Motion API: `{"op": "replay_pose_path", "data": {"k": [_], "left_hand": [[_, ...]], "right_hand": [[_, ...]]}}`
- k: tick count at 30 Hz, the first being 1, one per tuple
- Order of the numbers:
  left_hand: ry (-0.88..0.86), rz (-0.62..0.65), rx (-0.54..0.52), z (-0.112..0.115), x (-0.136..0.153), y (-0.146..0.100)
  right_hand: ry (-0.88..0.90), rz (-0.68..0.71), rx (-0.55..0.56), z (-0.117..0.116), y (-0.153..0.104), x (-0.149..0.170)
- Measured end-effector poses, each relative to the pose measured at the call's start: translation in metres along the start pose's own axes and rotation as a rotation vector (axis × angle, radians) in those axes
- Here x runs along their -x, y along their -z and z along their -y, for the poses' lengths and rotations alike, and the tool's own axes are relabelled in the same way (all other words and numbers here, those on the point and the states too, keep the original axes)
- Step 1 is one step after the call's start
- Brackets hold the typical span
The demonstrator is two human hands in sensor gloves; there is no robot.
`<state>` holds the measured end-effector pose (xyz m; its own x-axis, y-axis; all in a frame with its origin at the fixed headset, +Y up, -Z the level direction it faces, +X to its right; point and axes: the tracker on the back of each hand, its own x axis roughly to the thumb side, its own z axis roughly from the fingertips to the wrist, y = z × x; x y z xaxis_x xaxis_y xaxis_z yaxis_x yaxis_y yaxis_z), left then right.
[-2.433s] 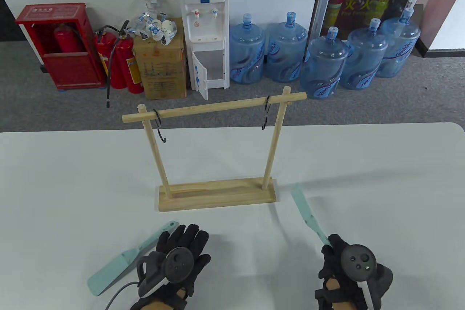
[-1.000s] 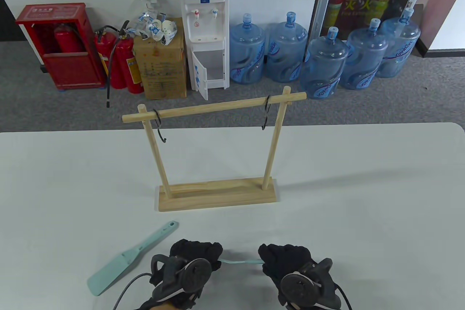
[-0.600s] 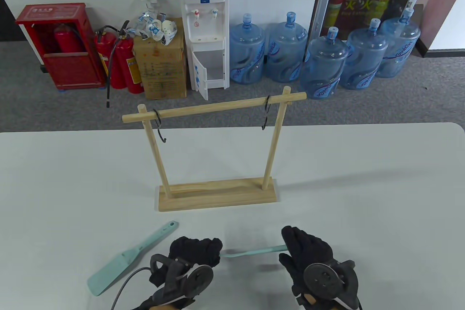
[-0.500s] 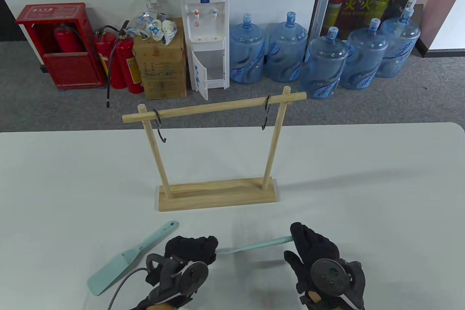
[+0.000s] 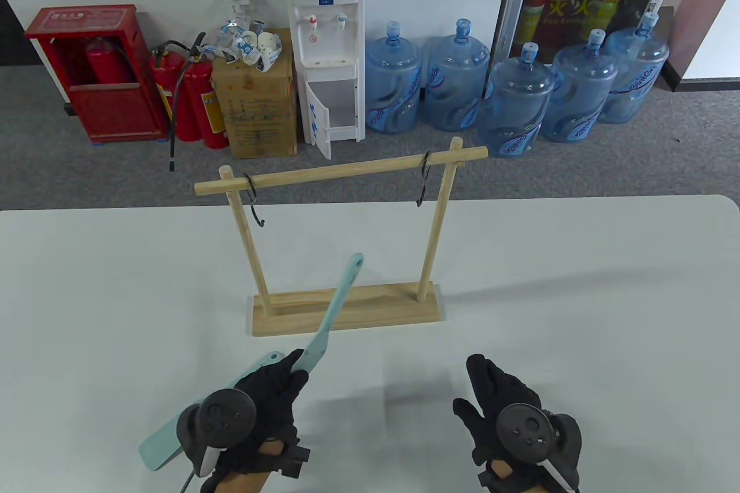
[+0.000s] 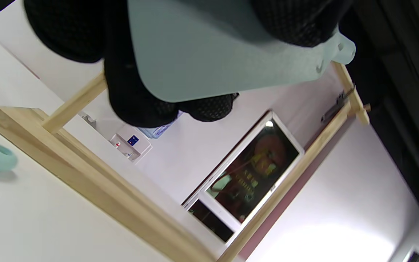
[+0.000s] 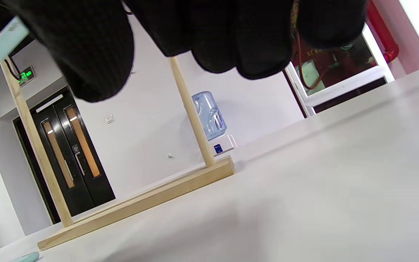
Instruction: Hook dessert spatula onto s-hook
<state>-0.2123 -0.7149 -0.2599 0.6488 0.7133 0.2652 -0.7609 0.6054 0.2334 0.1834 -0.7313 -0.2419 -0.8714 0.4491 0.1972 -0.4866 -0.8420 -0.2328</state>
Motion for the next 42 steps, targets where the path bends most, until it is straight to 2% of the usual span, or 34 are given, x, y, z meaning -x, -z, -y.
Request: {"op": "replay_pose_path", "data": {"k": [4, 9, 13, 27, 31, 35, 42], "left_hand": [[-0.143, -0.056, -0.034, -0.008, 0.009, 0.005], [-0.262, -0.064, -0.073, -0.019, 0.017, 0.009], [-0.357, -0.097, -0.059, -0.023, 0.024, 0.012], [-0.44, -0.163, -0.018, -0.021, 0.042, 0.01], [-0.469, -0.209, 0.044, -0.018, 0.047, 0.012], [-0.59, -0.327, 0.18, -0.009, 0.052, 0.017], [-0.446, -0.461, 0.291, 0.006, 0.054, 0.039]], "right_hand": [[0.006, -0.018, -0.004, 0.0, 0.0, 0.004], [0.004, -0.024, -0.006, 0.0, 0.0, 0.004], [0.006, -0.027, -0.011, 0.0, -0.001, 0.004], [0.018, -0.022, -0.017, -0.001, -0.001, 0.005], [0.022, -0.023, -0.022, -0.001, -0.001, 0.005], [0.026, -0.023, -0.024, -0.001, 0.0, 0.005], [0.037, -0.012, -0.031, -0.001, -0.001, 0.004]]}}
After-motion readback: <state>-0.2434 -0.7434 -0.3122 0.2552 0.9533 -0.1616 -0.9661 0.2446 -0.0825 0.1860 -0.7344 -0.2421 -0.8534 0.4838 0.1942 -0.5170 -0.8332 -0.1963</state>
